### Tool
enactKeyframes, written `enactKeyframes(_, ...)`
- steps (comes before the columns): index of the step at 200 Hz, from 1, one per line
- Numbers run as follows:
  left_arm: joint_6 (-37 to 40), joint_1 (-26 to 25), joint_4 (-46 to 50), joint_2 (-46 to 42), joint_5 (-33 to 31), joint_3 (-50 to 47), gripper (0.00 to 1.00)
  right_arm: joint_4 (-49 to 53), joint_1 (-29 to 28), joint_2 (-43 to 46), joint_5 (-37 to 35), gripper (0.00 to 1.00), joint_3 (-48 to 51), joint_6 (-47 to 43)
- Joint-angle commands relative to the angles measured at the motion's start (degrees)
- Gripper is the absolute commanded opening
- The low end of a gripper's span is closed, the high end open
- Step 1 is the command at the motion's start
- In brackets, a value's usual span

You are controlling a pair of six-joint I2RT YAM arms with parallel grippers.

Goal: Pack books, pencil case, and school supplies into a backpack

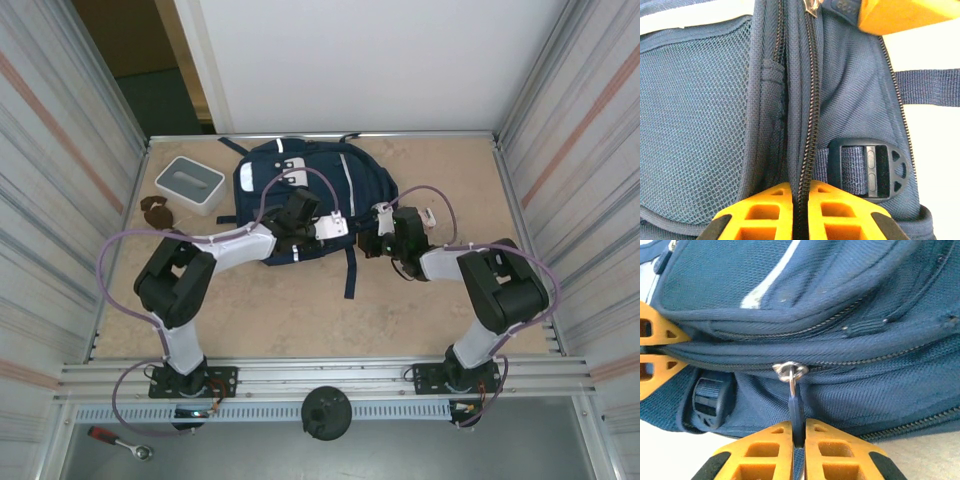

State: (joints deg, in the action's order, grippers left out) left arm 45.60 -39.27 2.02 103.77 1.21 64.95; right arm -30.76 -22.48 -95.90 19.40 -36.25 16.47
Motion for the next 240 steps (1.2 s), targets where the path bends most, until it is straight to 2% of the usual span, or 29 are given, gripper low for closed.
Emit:
enactKeyframes(1,-0.89,0.13,0.93,-2.41,4.52,-0.79,0.00,-5.80,0.07,-2.30,0.42,0.13,-2.16,1.02)
enactKeyframes(93,-1.00,0.28,1.66,-2.43,4.10,-1.30,0.00,-8.49,-0.09,-4.31,-0.98,0.17,-3.12,0.14)
enactKeyframes(137,-1.31,0.93,1.63,-3.91,4.26,-2.41,0.00,-7.44,-0.07,-1.52,-4.21,0.00,-1.37,-0.51)
enactKeyframes(208,-2.67,5.09,0.70,-10.49,4.25,-7.22,0.00,6.22,2.26,9.49,-13.76,0.00,3.59,0.79)
enactKeyframes(240,-3.37,6.85,0.06,-11.39,4.29,-8.60,0.00,10.86,1.38,12.88,-13.58,0.00,4.28,1.30)
